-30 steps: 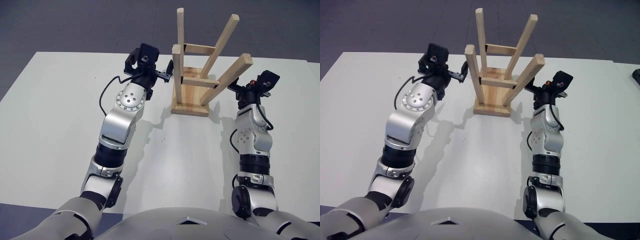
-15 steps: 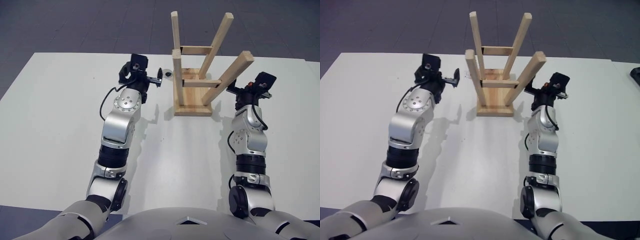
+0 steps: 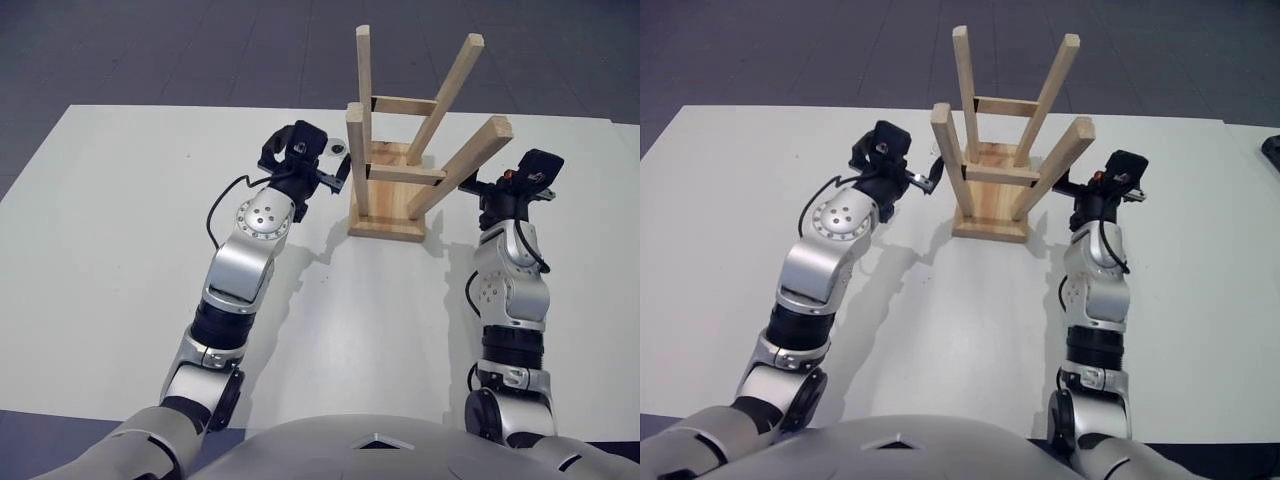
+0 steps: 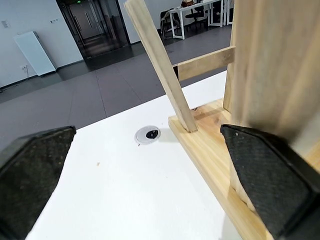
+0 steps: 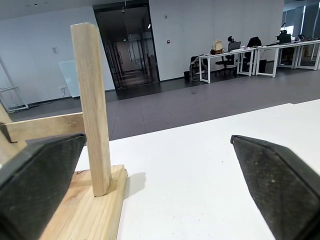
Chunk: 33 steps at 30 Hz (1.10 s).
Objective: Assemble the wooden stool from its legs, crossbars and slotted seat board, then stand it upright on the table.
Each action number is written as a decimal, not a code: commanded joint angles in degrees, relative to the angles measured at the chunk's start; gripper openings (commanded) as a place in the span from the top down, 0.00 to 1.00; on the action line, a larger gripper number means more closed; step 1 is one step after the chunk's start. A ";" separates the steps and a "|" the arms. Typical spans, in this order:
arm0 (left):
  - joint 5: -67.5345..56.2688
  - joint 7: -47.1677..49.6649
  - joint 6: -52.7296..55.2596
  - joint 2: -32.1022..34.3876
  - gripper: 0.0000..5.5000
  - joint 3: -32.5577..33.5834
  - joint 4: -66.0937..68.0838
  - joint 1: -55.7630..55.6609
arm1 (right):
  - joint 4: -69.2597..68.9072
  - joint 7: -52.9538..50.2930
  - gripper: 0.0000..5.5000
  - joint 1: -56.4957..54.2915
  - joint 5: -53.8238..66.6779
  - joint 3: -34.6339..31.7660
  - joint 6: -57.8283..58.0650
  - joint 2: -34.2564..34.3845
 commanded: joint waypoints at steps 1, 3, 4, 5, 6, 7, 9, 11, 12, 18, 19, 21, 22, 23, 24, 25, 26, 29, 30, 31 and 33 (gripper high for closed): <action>-1.26 -4.50 3.78 1.35 0.02 -4.53 -6.58 2.84 | -6.71 1.15 0.02 3.64 0.62 2.56 5.20 1.14; -1.14 -5.03 5.23 2.28 0.02 -5.16 -9.27 4.12 | -8.57 0.90 0.02 4.27 0.50 1.86 6.50 0.66; -1.02 -5.12 5.80 2.54 0.02 -5.03 -10.17 4.59 | -8.84 0.87 0.02 4.19 0.25 1.48 6.80 0.29; -1.13 -4.96 6.55 2.63 0.02 -4.34 -11.07 5.16 | -8.96 1.17 0.02 3.92 0.05 0.98 6.75 -0.32; -1.53 -4.87 7.24 2.70 0.02 -2.80 -12.24 5.93 | -9.75 2.27 0.02 3.40 0.61 0.07 6.65 -1.38; -2.16 -5.13 7.67 3.01 0.02 -1.06 -13.60 6.84 | -10.74 3.34 0.02 2.65 1.47 -1.00 6.60 -2.47; -5.12 -7.05 7.69 3.70 0.02 3.36 -17.27 9.51 | -12.77 6.45 0.02 0.38 4.12 -2.97 6.82 -4.95; -13.84 -13.50 6.21 4.47 0.02 10.05 -23.18 13.89 | -14.83 10.25 0.02 -3.74 8.92 -5.56 7.81 -8.09; -22.31 -18.43 5.87 4.53 0.02 15.37 -26.85 15.98 | -15.78 12.04 0.02 -7.77 13.14 -7.40 8.66 -9.73; -44.23 -15.89 -0.38 -1.13 0.02 33.28 -21.73 5.88 | -9.75 9.90 0.02 -24.63 27.44 -13.90 10.55 -9.97; -45.46 -12.78 -1.85 -2.16 0.02 35.26 -18.94 2.94 | -9.67 9.76 0.02 -22.67 26.42 -11.97 11.65 -9.21; -47.44 -8.02 -4.67 -3.05 0.02 38.83 -14.33 -1.82 | -10.45 10.21 0.02 -16.55 24.25 -6.89 14.02 -7.57; -47.93 -6.08 -6.09 -3.00 0.02 40.02 -12.23 -3.76 | -10.64 10.00 0.02 -13.16 23.33 -4.62 15.53 -6.87; -47.68 -4.60 -7.15 -2.62 0.02 40.56 -10.40 -5.38 | -10.87 10.10 0.02 -9.73 22.44 -2.47 16.73 -6.44; -47.33 -3.70 -7.83 -2.24 0.02 40.67 -9.07 -6.55 | -11.00 9.65 0.02 -6.76 21.31 -0.85 17.72 -6.06; -47.17 -3.16 -8.47 -1.82 0.02 40.40 -8.16 -7.21 | -11.16 9.17 0.02 -4.89 20.43 0.02 18.35 -5.73; -46.83 -2.83 -8.87 -1.54 0.02 39.87 -7.51 -7.47 | -11.30 9.09 0.02 -4.16 20.20 0.09 17.93 -5.21; -46.56 -2.40 -9.53 -1.53 0.02 37.68 -6.16 -6.62 | -11.17 8.81 0.02 -7.70 23.30 -3.25 14.35 -3.16; -46.08 -2.17 -9.82 -1.56 0.02 36.94 -5.64 -6.12 | -11.54 8.92 0.02 -9.85 25.79 -5.10 12.99 -2.37; -46.09 -1.82 -10.21 -1.79 0.02 36.68 -5.23 -5.72 | -12.24 9.32 0.02 -12.15 29.44 -7.22 11.94 -1.88; -46.87 -0.85 -11.55 -2.39 0.02 37.23 -4.95 -5.32 | -12.46 8.74 0.02 -16.67 35.80 -12.32 10.24 -2.37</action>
